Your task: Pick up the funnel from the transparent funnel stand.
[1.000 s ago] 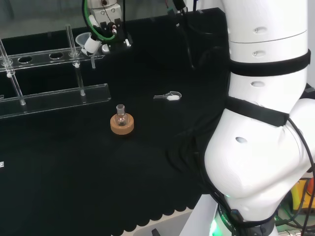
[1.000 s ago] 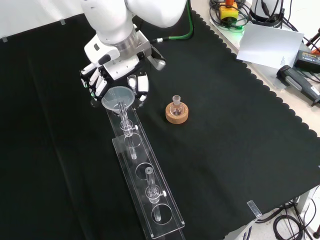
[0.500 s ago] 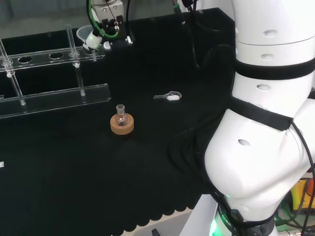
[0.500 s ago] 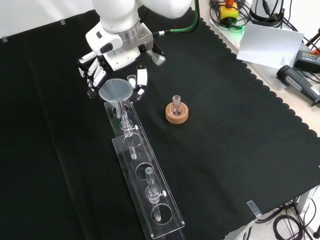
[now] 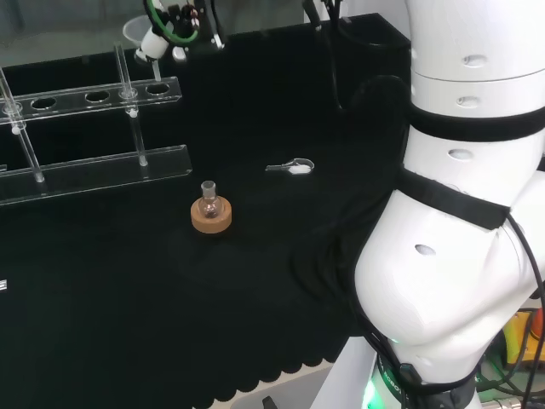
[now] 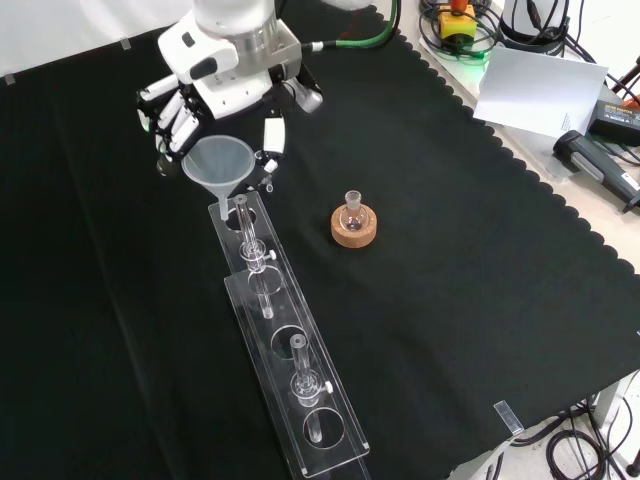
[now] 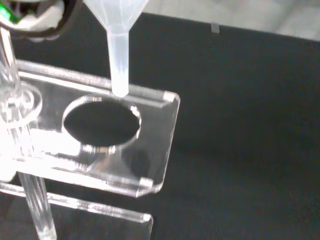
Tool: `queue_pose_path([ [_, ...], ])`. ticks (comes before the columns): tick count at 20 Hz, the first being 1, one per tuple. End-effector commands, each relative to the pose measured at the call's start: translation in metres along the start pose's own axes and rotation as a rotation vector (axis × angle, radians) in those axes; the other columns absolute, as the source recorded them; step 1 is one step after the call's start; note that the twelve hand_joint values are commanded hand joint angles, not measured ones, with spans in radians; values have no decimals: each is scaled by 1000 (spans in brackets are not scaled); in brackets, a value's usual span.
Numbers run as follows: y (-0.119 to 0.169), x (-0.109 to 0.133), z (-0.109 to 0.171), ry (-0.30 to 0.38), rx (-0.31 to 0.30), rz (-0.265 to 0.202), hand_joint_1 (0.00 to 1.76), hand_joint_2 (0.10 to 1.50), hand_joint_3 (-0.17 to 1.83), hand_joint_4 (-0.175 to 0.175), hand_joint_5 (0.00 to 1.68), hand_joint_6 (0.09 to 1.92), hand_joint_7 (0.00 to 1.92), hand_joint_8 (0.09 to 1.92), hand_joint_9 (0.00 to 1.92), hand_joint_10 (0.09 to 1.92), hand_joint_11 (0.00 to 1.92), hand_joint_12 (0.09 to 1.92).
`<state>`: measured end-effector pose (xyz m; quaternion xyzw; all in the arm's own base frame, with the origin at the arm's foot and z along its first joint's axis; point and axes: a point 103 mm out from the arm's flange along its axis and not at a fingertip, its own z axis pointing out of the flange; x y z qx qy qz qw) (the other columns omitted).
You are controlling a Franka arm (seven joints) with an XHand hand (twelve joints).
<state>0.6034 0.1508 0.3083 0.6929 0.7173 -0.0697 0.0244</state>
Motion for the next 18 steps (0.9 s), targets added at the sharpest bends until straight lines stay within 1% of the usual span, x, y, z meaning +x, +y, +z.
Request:
queue_pose_path([
  [1, 1, -6, -37, -27, -25, -9, 825, 498, 743, 0, 768, 146, 946, 621, 641, 495, 0, 1294],
  [6, -2, -7, -54, -31, -37, -7, 828, 495, 748, 4, 779, 159, 962, 621, 652, 491, 0, 1291],
  [12, -3, -4, -56, -45, -31, -12, 832, 492, 757, 7, 784, 176, 975, 615, 666, 482, 0, 1286],
  [16, -6, -7, -57, -49, -50, -12, 834, 488, 765, 9, 781, 194, 980, 608, 674, 471, 0, 1281],
  [18, -8, -13, -57, -46, -55, -12, 835, 485, 773, 10, 776, 211, 984, 601, 681, 458, 0, 1278],
])
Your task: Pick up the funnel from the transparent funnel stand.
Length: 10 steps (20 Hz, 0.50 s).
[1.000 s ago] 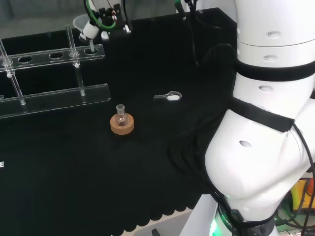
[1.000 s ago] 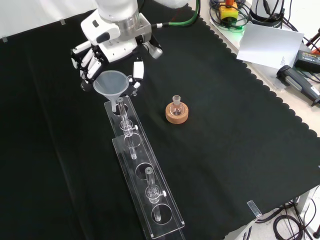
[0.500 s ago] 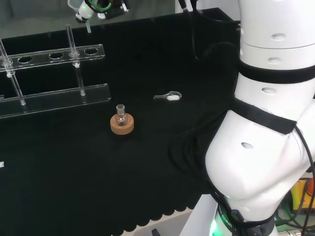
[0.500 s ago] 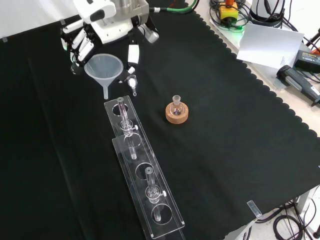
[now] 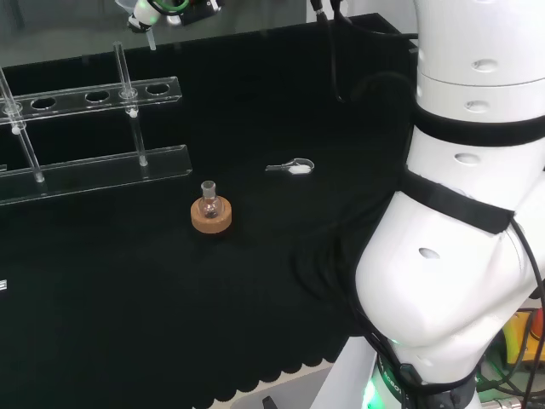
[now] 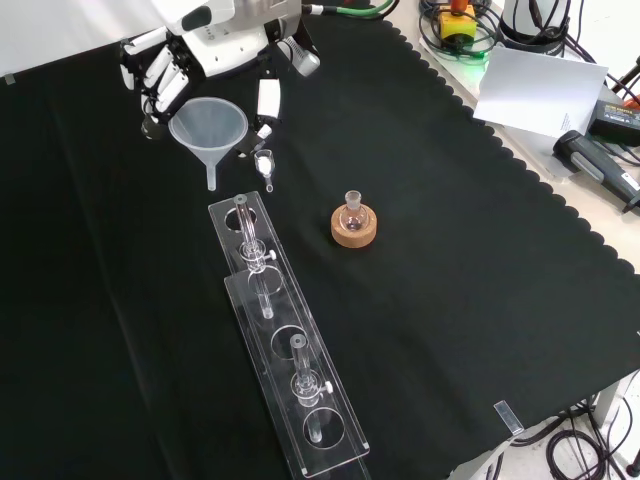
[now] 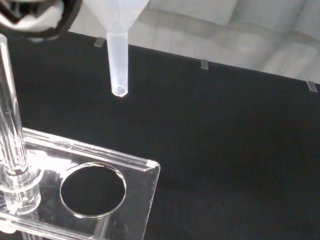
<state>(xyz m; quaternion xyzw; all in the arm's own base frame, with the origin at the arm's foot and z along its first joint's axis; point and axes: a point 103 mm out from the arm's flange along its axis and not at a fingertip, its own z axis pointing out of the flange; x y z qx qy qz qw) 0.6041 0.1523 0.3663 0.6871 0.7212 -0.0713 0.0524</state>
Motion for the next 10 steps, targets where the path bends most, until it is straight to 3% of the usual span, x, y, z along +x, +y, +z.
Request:
queue_pose_path([
  [1, -6, -8, 1, -5, -19, -3, 836, 484, 774, 10, 775, 216, 985, 600, 682, 456, 0, 1277],
  [4, -7, -12, 2, 1, -23, -8, 840, 484, 776, 11, 773, 223, 989, 599, 685, 452, 0, 1277],
  [5, -15, -41, 7, 28, -30, -2, 840, 484, 776, 11, 774, 225, 990, 599, 685, 452, 0, 1277],
  [6, -18, -51, 9, 34, -32, -3, 840, 484, 777, 11, 774, 227, 990, 599, 686, 451, 0, 1277],
  [10, -23, -60, 10, 14, -24, 4, 842, 484, 778, 12, 775, 232, 991, 599, 687, 450, 0, 1277],
])
